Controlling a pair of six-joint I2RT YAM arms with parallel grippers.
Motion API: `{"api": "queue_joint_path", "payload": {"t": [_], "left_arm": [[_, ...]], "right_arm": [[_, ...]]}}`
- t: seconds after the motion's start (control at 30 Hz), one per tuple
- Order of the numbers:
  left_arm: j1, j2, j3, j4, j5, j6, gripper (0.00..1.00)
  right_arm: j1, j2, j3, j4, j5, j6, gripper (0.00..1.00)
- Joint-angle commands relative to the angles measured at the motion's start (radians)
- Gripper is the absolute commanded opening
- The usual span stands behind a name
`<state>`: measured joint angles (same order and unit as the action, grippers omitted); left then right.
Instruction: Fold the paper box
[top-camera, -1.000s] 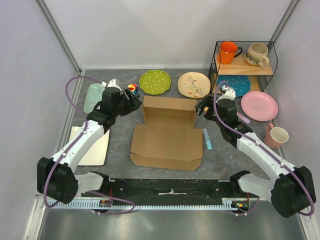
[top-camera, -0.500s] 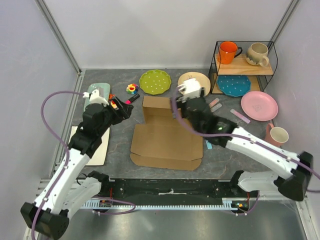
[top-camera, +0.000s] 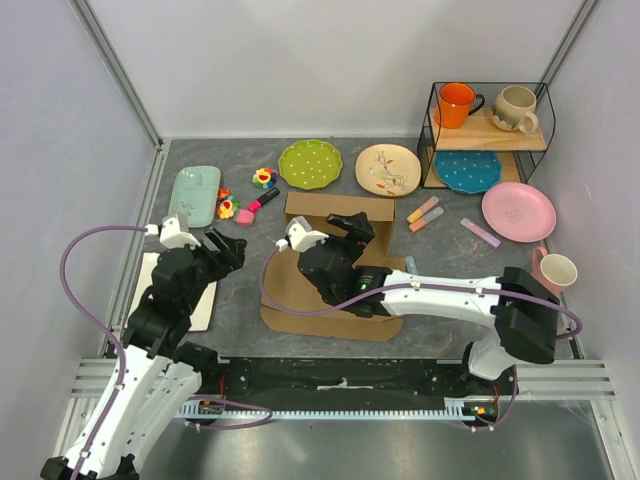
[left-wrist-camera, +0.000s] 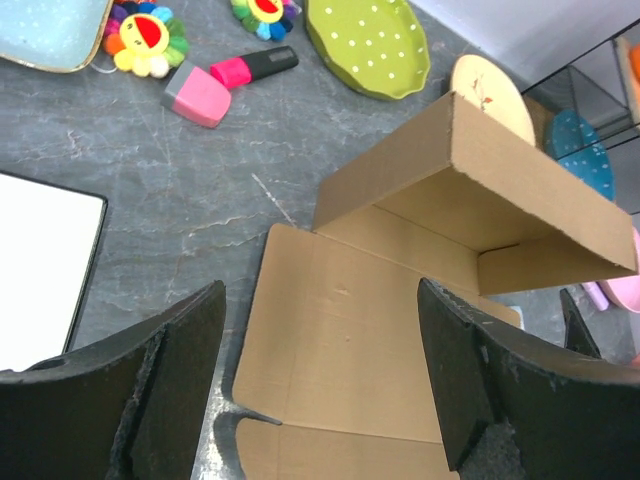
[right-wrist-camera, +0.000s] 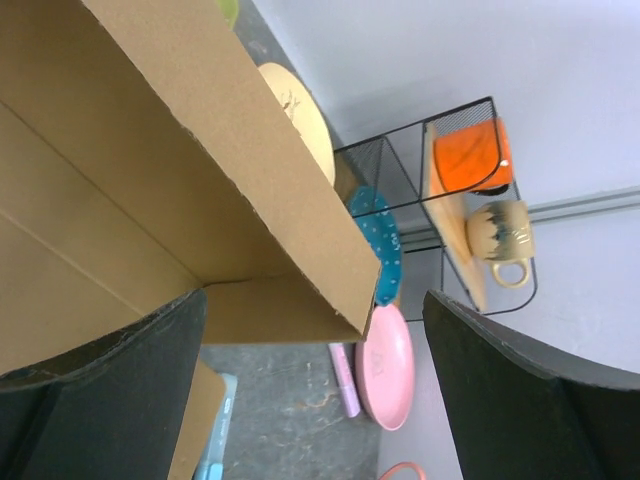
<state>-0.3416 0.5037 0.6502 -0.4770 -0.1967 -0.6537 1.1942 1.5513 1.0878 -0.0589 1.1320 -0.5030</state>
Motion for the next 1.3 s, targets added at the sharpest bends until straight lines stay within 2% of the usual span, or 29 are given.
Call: {"api": "queue_joint_path", "payload": {"t": [0.0,0.2,0.37,0.53,0.73,0.83,0.87,0.93,1.0,1.1,1.13,1.27], "left_arm": [[0.004,-0.019,-0.043,-0.014,-0.030,0.006,0.83],[0.004,-0.036,-0.058,-0.012,-0.049,0.011,0.84],[0.003,-0.040,-0.052,-0.015,-0.053,0.015,0.84],[0.001,-0.044,-0.049,-0.020,-0.066,0.020,0.84],[0.001,-0.045,-0.054,-0.014,-0.047,0.023,0.84],[0.000,-0.050,-0.052,-0.021,-0.052,0.026,0.84],[0.001,-0.056,-0.049,-0.023,-0.055,0.029,0.84],[0.000,-0.057,-0.049,-0.028,-0.061,0.032,0.84],[0.000,-0.062,-0.049,-0.029,-0.064,0.032,0.84],[-0.004,-0.062,-0.044,-0.029,-0.067,0.032,0.84],[-0.004,-0.063,-0.038,-0.029,-0.067,0.032,0.84],[-0.005,-0.056,0.003,-0.028,-0.084,0.049,0.84]], "right_arm": [[0.004,0.071,-0.009,0.214,0.100,-0.192,0.96],[-0.008,0.205,0.003,0.450,0.121,-0.426,0.95],[-0.045,0.265,0.053,0.496,0.138,-0.463,0.87],[-0.067,0.274,0.046,0.501,0.140,-0.473,0.72],[-0.079,0.302,0.029,0.564,0.141,-0.543,0.67],[-0.093,0.328,0.050,0.565,0.156,-0.549,0.56],[-0.094,0.340,0.053,0.565,0.161,-0.555,0.47],[-0.100,0.343,0.055,0.580,0.161,-0.569,0.40],[-0.104,0.348,0.055,0.602,0.167,-0.589,0.29],[-0.105,0.331,0.060,0.619,0.183,-0.617,0.11],[-0.104,0.325,0.061,0.622,0.196,-0.623,0.00],[-0.084,0.250,0.051,0.628,0.221,-0.658,0.00]]}}
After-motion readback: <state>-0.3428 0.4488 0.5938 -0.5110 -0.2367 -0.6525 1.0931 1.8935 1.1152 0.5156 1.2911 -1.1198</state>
